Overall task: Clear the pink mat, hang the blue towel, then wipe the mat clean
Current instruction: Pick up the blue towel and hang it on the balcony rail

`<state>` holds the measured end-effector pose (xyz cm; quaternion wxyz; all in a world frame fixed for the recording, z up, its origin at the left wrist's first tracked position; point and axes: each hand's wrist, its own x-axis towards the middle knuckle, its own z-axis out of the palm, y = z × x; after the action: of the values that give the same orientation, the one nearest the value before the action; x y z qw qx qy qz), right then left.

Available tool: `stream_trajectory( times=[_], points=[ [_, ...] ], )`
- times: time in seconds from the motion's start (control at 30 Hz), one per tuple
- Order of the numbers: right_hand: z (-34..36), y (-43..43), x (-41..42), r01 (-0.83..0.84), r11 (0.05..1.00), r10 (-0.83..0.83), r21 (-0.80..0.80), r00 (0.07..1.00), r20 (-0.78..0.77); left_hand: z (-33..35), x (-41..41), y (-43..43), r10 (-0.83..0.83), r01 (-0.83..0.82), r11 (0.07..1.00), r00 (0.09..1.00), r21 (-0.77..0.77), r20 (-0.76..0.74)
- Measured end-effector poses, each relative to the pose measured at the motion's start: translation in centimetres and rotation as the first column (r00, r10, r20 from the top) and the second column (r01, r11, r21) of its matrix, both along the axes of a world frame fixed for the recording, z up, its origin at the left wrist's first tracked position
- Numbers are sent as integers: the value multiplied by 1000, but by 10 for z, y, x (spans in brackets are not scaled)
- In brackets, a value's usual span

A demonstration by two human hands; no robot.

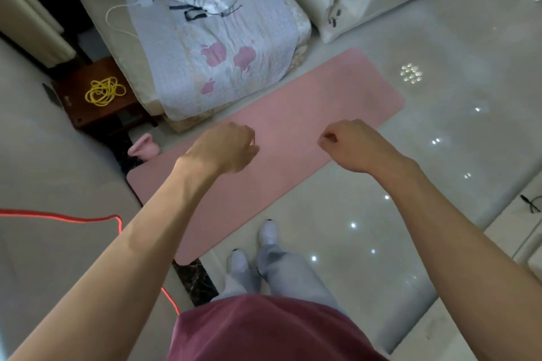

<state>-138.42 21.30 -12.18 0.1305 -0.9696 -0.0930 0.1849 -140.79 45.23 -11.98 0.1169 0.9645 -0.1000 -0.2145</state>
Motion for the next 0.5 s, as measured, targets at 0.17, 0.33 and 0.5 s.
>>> stream_trajectory(
  times=[0.17,0.33,0.5],
  points=[
    [14,-51,-28,98,995,-98,14,995,3,13,2,-61,-114,114,993,993,-24,16],
    [28,-110,-34,162,985,-164,53,986,42,34,9,-126,-161,160,987,985,18,56],
    [38,-188,-25,164,983,-169,82,984,61,54,26,-205,-196,184,976,975,114,108]
  ],
)
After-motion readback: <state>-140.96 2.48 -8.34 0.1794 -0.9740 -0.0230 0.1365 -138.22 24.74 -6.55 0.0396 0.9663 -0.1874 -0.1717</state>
